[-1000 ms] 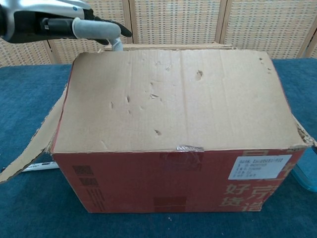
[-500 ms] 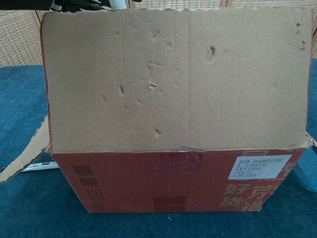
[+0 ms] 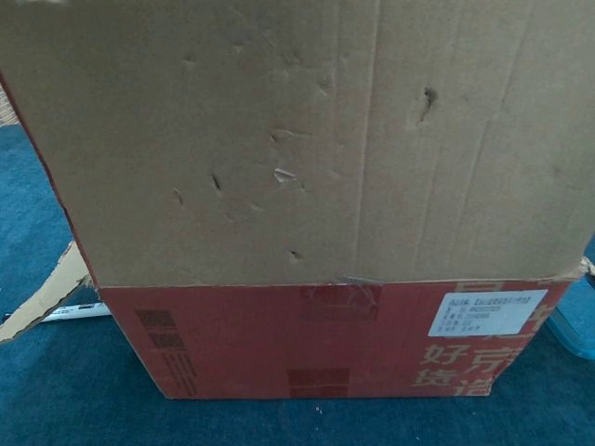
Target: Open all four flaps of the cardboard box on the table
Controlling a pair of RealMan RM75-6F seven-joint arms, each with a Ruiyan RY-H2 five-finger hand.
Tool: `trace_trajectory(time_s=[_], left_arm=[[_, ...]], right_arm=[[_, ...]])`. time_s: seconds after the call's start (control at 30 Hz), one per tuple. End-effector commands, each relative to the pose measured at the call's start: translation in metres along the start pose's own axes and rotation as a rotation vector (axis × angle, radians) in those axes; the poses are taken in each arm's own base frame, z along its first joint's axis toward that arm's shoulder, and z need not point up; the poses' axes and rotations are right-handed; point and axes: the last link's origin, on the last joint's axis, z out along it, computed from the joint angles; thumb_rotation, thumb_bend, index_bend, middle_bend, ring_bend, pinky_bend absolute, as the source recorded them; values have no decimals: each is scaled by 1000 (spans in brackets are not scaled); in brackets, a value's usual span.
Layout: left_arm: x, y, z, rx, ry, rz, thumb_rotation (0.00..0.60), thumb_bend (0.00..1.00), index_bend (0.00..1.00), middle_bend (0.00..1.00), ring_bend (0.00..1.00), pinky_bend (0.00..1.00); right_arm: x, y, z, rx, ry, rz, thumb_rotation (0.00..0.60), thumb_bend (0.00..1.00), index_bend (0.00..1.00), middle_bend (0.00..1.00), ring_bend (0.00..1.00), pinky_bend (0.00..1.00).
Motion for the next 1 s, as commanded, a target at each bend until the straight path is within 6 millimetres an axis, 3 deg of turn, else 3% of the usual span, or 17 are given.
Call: trace_trajectory(time_s=[0.03,0.33,0.6,0.73,0.8,0.9,1.0], left_arm=[[-8,4,-5,-16,-50,3,125,183,409,0,0,0],[-28,9,-17,-34,-175,33,123,178,406,0,0,0],[-12,-4,-19,5,-89,85,117,181,390,0,0,0],[2,-19,-27,55,11,210,126,192,341,0,0,0],[6,-29,-32,96,74,281,171,198,325,0,0,0],[7,-43,-42,166,165,361,340,204,306,0,0,0],[8,-57,-55,239,278,440,439,205,293,0,0,0]], right_arm=[[0,0,0,1,0,0,600,672,70,39,0,0],[1,1,-1,0,5,1,600,672,70,39,0,0],[1,2,-1,-3,5,1,600,672,70,39,0,0],[0,4,-2,-9,1,1,600,672,70,39,0,0],[-1,5,-2,-11,-2,1,600,672,70,39,0,0],[-3,6,-1,-10,-4,0,600,672,70,39,0,0],[-6,7,-1,-14,-4,-2,600,672,70,39,0,0]])
